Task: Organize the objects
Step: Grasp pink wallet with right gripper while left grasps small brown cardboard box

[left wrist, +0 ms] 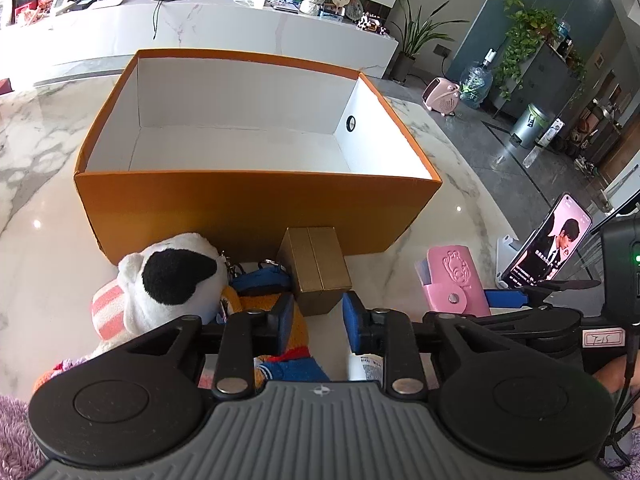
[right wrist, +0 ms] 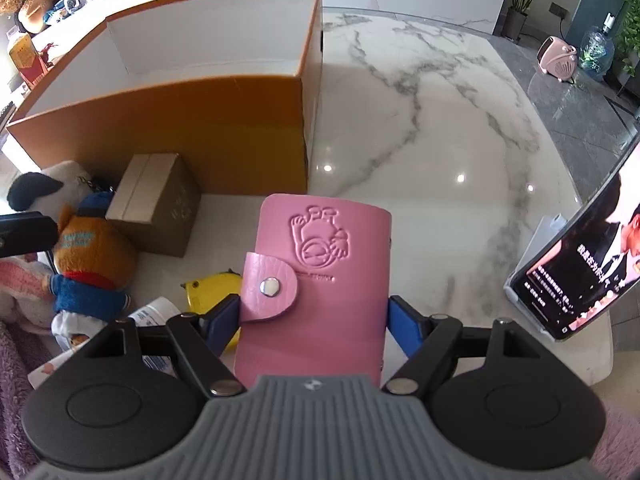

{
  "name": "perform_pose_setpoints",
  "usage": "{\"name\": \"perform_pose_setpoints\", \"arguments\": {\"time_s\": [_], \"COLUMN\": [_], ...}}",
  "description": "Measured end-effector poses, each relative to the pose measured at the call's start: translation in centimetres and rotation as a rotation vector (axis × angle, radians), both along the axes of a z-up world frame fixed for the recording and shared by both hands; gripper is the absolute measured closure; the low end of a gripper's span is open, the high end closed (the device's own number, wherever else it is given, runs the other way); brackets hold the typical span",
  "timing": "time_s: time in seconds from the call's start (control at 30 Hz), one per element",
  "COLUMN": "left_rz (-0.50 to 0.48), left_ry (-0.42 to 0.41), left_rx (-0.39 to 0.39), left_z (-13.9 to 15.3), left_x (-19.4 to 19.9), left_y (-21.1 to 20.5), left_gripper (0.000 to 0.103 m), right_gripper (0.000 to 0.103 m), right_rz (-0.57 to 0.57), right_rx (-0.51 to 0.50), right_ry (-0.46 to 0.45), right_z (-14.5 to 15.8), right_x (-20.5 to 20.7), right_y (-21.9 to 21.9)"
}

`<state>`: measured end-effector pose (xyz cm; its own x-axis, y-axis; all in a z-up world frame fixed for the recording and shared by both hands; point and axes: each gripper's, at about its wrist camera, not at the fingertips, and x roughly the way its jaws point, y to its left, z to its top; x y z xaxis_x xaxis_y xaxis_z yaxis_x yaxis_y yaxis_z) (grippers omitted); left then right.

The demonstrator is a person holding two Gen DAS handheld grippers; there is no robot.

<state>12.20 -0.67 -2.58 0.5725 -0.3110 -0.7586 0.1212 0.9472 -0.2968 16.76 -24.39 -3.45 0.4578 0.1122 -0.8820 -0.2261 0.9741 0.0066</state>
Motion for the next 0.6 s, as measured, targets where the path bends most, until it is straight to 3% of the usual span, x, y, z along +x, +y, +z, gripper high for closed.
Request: {"name": "perform_pose_setpoints", "arguments": {"time_s": [0.2,0.33,0.6], "left_rz": [0.029,0.036,0.044], "left_ry": [-0.004,-0.002,0.045], "left_rx": [0.013,0.042,0.082], "left_z": [-0.1,-0.4,-2.2], "left_x": [1.9,3.1,5.2], "left_y": [-0.6,-1.3,-2.4], "left_gripper": [0.046,0.040,0.040], "right_gripper": [0.024,0.024,0.024], "right_rz": [0.028,0.030,0.058], "right_rx": [0.033,0.039,0.038], "right_ry": [-0.012,-0.008,0.007], "right_z": [1.1,0.9,0.1], "right_x": [1.0,1.6,2.4], "right_y": [1.0,1.3,2.4]}}
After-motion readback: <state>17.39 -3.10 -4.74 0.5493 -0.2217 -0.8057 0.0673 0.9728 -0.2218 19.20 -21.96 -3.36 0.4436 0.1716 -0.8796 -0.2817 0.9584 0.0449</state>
